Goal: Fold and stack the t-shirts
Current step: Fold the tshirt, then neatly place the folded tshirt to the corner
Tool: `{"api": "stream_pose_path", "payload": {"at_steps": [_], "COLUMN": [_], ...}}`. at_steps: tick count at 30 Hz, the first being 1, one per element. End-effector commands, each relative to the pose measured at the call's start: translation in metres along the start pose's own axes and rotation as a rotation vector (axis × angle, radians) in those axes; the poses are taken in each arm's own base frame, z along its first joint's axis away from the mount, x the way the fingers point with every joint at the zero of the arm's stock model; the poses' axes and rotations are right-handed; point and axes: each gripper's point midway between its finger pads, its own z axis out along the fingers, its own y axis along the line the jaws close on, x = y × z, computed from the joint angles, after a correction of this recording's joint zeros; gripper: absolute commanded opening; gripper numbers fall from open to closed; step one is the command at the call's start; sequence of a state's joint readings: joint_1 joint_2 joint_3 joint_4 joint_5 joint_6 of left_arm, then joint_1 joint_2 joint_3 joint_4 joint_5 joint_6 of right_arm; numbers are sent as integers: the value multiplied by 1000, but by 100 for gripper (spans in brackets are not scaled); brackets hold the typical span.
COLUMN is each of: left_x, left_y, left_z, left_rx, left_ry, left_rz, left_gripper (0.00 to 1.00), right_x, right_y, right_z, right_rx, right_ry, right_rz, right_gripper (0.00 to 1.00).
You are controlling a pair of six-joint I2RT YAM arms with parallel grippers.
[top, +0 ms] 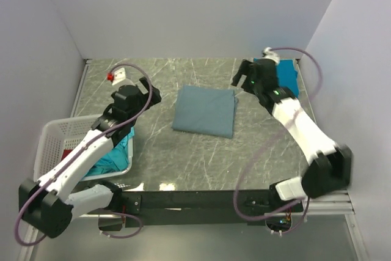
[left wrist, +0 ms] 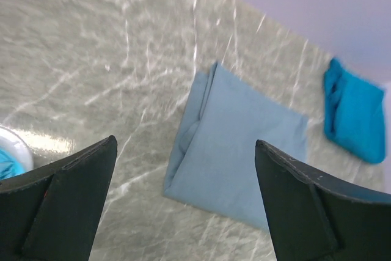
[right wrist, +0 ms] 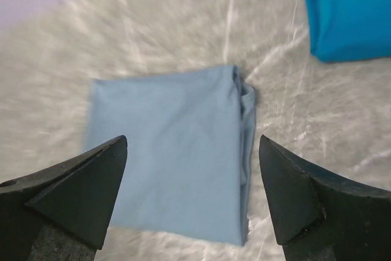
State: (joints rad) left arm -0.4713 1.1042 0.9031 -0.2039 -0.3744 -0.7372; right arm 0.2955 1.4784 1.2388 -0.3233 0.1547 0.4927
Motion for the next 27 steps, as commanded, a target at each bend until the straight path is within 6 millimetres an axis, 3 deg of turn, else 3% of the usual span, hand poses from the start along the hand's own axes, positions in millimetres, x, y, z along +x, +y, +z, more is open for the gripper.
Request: {"api": "stream_pose_path", "payload": {"at_steps": [1, 5, 6, 9, 14, 15, 17, 18, 20, 21, 23, 27], "left_x": [-29, -43, -48, -51, -48, -44, -41, -41, -43, -41, -39, -42], "left_y": [8, 22, 23, 32, 41, 49, 63, 66, 71, 75, 83, 84], "left_z": [-18, -35, -43, -55, -65, -66, -66, -66, -66, -66, -62, -66], "left_rx": [-40, -94, -86, -80, -43, -61, -122, -146, -192, -238, -320, -368], "left_ry": [-121, -175, -194, -231, -287, -294, -304, -305, -305, -279, -276, -255], "left_rz": [-65, -89, -89, -116, -220, -236, -268, -270, -261, -247, -270, -284], "left_gripper": [99, 99, 99, 99, 99, 100, 100, 100, 99, 100, 99, 99], "right_x": [-7, 12, 10, 33, 61, 74, 78, 89, 93, 109, 113, 133], "right_y": [-16, -30, -23, -21, -27, -30, -26, -28, -26, -32, -25, -31], "right_z": [-38, -54, -57, -50, -17, -4, 8, 20, 33, 44, 54, 74], "right_rx": [20, 1, -60, -117, -71, -58, -67, -57, -43, -17, -39, 5], "right_ry": [-118, -116, -126, -65, 52, 95, 119, 159, 184, 234, 272, 326], "right_rz": [71, 101, 108, 82, 48, 37, 35, 28, 27, 19, 10, -6], "right_gripper": [95, 100, 100, 100, 100, 99, 97, 96, 95, 95, 95, 95]}}
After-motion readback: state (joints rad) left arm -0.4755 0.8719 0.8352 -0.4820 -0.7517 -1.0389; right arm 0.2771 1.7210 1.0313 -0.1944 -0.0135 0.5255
